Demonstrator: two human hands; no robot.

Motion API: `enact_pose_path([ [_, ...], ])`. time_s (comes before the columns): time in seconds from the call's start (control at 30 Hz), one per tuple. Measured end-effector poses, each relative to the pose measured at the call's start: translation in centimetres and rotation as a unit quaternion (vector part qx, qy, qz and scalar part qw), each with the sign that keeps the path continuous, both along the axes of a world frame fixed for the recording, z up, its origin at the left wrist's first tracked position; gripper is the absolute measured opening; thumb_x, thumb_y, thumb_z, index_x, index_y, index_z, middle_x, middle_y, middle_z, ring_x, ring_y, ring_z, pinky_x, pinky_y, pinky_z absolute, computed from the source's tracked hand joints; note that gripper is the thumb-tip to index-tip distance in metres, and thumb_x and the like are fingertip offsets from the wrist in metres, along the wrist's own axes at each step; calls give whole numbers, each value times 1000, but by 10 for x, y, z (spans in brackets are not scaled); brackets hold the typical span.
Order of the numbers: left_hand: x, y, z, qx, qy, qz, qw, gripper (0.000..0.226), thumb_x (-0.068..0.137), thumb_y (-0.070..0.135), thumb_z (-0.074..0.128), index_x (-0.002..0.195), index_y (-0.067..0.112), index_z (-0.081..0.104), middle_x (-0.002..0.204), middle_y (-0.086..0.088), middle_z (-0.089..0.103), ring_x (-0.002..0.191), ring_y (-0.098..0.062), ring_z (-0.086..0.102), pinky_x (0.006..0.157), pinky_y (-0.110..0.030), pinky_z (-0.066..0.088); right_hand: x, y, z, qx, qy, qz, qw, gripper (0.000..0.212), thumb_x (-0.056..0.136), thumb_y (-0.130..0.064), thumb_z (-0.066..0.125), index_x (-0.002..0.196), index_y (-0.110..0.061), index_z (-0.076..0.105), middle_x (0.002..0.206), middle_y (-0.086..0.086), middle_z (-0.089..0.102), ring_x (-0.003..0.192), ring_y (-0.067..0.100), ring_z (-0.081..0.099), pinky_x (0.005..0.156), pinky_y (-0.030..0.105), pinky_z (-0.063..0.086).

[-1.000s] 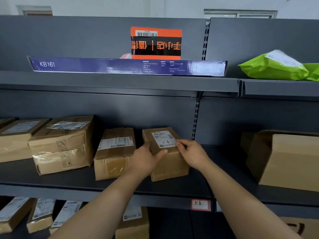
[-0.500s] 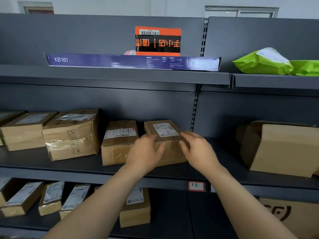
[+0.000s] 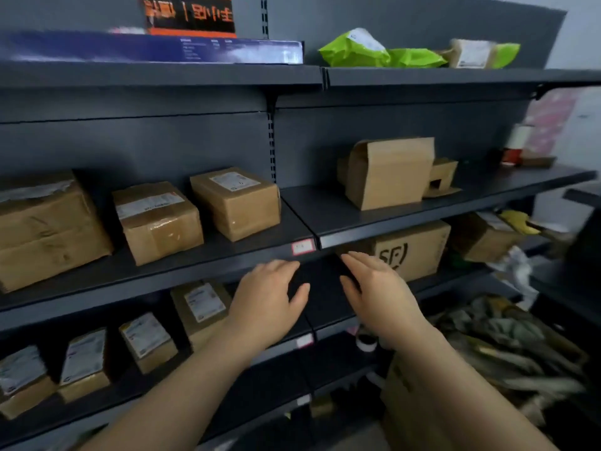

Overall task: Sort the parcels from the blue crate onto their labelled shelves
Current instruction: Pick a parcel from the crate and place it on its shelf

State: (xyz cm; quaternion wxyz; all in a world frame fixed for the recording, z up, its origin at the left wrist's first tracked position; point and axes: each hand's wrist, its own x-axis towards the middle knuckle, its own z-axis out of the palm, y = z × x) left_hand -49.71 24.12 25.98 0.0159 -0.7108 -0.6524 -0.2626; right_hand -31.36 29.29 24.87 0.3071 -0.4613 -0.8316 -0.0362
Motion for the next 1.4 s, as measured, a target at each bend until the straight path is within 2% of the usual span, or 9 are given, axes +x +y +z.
enact_pose_path([
  [0.27,94,-63,-51,-75,-5,-167,983,48,95,44,46,136,20,49,134,5,53,118,-16,49,98,-30,42,104,-139,-50,-59,-19,-156,986,31,87,-18,61,116,-8,65,116,8,65,103,25,61,91,33,49],
  [0.47,195,-101,-76,-112,25,-275,955,52,94,47,45,140,22,46,140,5,49,123,-16,48,103,-31,39,195,-223,-82,-103,15,-271,957,29,84,-17,65,112,-9,66,110,6,67,97,24,64,85,30,50],
  [0.53,231,-112,-85,-130,34,-303,944,52,94,48,44,140,23,46,140,5,49,117,-16,52,100,-31,41,226,-248,-90,-130,22,-314,940,32,86,-19,64,117,-10,64,116,5,66,103,23,62,89,29,48],
  [0.6,267,-123,-95,-140,43,-323,935,51,94,47,44,139,23,46,136,6,51,118,-16,50,99,-30,41,260,-270,-101,-165,33,-349,922,39,93,-25,54,130,-12,55,131,3,57,119,21,52,100,28,40],
  [0.73,339,-141,-116,-176,60,-342,921,51,95,47,44,140,23,46,138,6,50,122,-16,48,99,-30,40,330,-307,-120,-236,43,-390,889,45,100,-31,39,142,-17,39,146,-2,40,134,15,35,107,24,29],
  [1.0,446,-147,-185,-277,66,-328,901,53,94,45,48,141,20,45,138,4,51,120,-17,52,96,-33,46,451,-336,-184,-324,59,-444,834,44,100,-30,40,143,-20,36,145,-4,42,132,14,38,103,26,35],
  [1.2,494,-131,-237,-316,88,-318,890,49,94,40,51,137,18,48,133,-1,52,116,-20,54,91,-34,48,502,-323,-246,-367,81,-465,801,48,100,-33,40,146,-18,33,150,-2,35,137,15,32,109,29,31],
  [1.3,514,-115,-270,-324,109,-325,882,44,93,40,52,130,17,52,127,-3,55,111,-22,57,87,-37,50,518,-311,-281,-387,107,-475,783,50,100,-33,41,146,-18,31,151,-1,33,138,16,31,108,31,33],
  [1.4,533,-98,-307,-336,123,-335,872,49,91,42,54,134,20,48,127,-3,54,111,-22,56,86,-39,52,530,-297,-314,-408,123,-477,769,50,100,-32,41,147,-18,30,152,-1,31,137,17,33,104,31,37],
])
